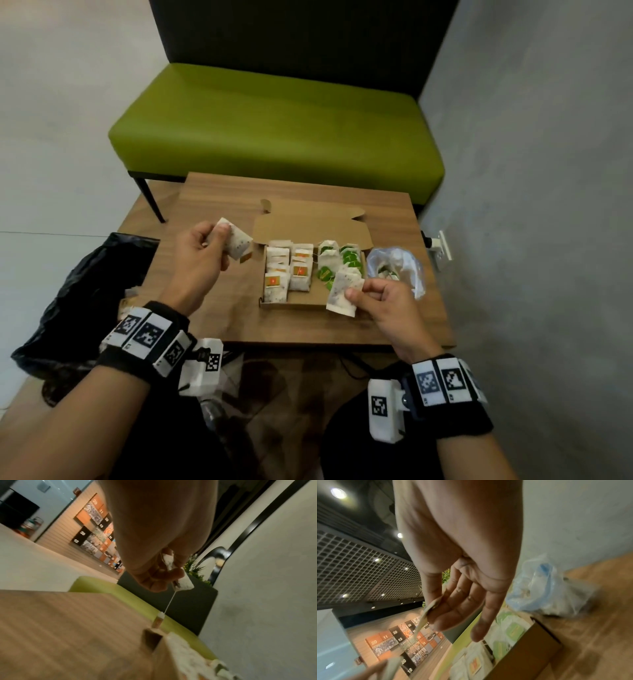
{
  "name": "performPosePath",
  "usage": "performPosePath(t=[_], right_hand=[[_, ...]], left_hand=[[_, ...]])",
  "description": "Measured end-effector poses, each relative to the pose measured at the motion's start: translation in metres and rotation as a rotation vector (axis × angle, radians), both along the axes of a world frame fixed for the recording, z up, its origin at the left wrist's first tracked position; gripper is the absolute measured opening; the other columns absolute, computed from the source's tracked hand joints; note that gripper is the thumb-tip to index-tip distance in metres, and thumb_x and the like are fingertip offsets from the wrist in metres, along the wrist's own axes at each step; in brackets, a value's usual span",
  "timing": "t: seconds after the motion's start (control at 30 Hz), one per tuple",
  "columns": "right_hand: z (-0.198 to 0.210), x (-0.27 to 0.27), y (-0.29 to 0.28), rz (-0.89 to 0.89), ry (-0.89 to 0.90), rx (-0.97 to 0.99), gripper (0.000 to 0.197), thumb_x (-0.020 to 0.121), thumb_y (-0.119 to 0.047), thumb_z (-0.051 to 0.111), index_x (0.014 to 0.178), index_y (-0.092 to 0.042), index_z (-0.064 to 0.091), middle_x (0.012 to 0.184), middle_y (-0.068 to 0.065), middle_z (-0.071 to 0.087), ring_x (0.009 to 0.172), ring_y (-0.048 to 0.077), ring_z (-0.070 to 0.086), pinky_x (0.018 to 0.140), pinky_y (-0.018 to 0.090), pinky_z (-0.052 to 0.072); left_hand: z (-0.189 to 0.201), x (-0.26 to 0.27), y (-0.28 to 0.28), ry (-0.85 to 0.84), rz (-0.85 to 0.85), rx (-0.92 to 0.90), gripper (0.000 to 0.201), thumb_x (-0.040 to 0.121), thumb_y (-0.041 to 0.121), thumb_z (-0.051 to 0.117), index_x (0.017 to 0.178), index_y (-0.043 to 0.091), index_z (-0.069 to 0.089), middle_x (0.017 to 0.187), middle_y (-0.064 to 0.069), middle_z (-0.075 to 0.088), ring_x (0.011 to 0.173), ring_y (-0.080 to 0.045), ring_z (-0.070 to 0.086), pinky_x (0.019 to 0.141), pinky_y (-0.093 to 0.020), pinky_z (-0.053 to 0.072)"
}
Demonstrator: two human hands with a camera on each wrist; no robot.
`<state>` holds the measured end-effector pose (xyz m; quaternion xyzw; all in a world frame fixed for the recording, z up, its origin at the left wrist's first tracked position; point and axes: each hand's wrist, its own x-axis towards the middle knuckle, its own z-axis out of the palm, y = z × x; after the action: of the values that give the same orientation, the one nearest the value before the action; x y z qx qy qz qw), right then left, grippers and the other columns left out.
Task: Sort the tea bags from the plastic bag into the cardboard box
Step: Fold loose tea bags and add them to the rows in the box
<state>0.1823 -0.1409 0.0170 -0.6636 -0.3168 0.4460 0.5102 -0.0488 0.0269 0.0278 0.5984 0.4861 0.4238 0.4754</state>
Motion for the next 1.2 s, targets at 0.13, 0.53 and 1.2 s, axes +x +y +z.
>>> performPosePath(t=[0.13, 0.53, 1.2], right_hand=[[-0.001, -0.016, 0.001, -0.029, 0.072, -0.016, 0.012, 0.091, -0.007, 0.067, 0.097, 0.003, 0.071, 0.093, 0.017, 0.076, 0.085, 0.025, 0.072, 0.072, 0.038, 0.061], [-0.002, -0.037, -0.002, -0.001, -0.814, 0.459, 0.021, 0.078, -0.006, 0.073, 0.092, -0.021, 0.079, 0.114, -0.005, 0.069, 0.112, 0.012, 0.057, 0.095, 0.017, 0.041], [-0.012, -0.031, 0.036, 0.196, -0.334, 0.004, 0.005, 0.091, -0.018, 0.070, 0.091, -0.014, 0.073, 0.072, 0.001, 0.069, 0.056, 0.008, 0.062, 0.057, 0.024, 0.051]], left_hand=[[-0.033, -0.026, 0.019, 0.249, 0.058, -0.048, 0.024, 0.102, 0.024, 0.050, 0.088, 0.012, 0.067, 0.078, -0.011, 0.066, 0.065, -0.023, 0.059, 0.050, -0.024, 0.047], [0.001, 0.029, -0.054, 0.173, -0.331, -0.388, 0.047, 0.098, 0.053, 0.044, 0.095, 0.013, 0.067, 0.079, -0.006, 0.073, 0.060, -0.016, 0.059, 0.050, -0.025, 0.042], [-0.026, 0.034, -0.066, 0.081, -0.347, -0.249, 0.012, 0.086, 0.016, 0.074, 0.089, 0.027, 0.073, 0.081, 0.000, 0.071, 0.060, -0.014, 0.066, 0.051, -0.024, 0.047]])
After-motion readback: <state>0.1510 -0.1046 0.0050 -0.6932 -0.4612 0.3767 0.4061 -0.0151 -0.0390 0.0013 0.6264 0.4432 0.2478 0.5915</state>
